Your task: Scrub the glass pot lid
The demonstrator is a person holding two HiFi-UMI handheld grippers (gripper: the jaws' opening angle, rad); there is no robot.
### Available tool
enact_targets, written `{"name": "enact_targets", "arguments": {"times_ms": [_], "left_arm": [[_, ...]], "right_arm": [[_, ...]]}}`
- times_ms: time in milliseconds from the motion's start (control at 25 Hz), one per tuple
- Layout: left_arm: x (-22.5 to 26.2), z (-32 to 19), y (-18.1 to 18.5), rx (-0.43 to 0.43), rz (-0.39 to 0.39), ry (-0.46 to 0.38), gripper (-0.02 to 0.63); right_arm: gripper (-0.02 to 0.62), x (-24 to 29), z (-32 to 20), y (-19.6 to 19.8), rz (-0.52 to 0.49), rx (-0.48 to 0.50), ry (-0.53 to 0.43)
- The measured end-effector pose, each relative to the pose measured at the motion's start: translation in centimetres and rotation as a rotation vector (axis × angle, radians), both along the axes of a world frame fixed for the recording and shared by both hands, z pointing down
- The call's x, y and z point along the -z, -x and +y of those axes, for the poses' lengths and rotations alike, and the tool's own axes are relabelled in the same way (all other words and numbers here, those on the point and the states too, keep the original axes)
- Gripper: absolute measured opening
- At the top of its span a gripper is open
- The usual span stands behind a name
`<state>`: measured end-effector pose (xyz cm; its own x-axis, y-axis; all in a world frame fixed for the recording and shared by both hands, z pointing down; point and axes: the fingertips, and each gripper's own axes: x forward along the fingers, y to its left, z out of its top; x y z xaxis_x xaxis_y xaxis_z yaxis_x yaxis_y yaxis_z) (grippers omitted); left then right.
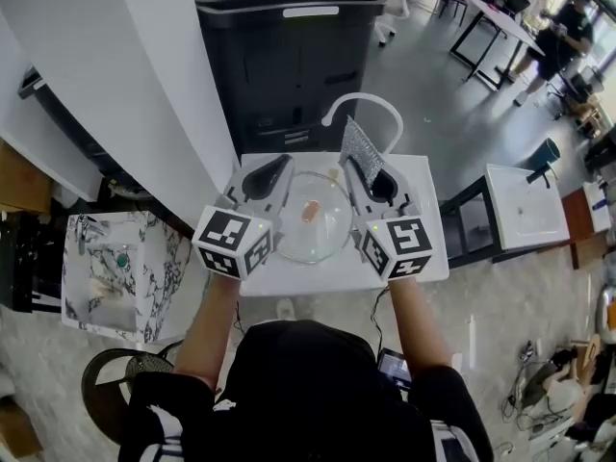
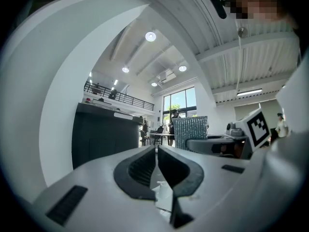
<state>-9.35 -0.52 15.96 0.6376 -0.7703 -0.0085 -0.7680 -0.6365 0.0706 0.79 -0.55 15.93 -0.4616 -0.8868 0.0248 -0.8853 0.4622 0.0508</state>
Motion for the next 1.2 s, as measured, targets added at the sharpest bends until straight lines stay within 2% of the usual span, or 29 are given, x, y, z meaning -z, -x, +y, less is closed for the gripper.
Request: {"name": "enact_targets", "arguments": {"times_ms": [640,1200], "left_arm": [[-2.7,-6.7,1.5,-0.088,0.027,0.061,0.014],[-5.7,-10.2,-1.7,-0.104,0.000,0.119,0.014]], "right_arm": [[0.066,-2.2,-5.7,1.8,0.020,-0.073,0.050],[0.066,-5.3,-8.8,-1.6,0.016,-0.068,0.121]]}}
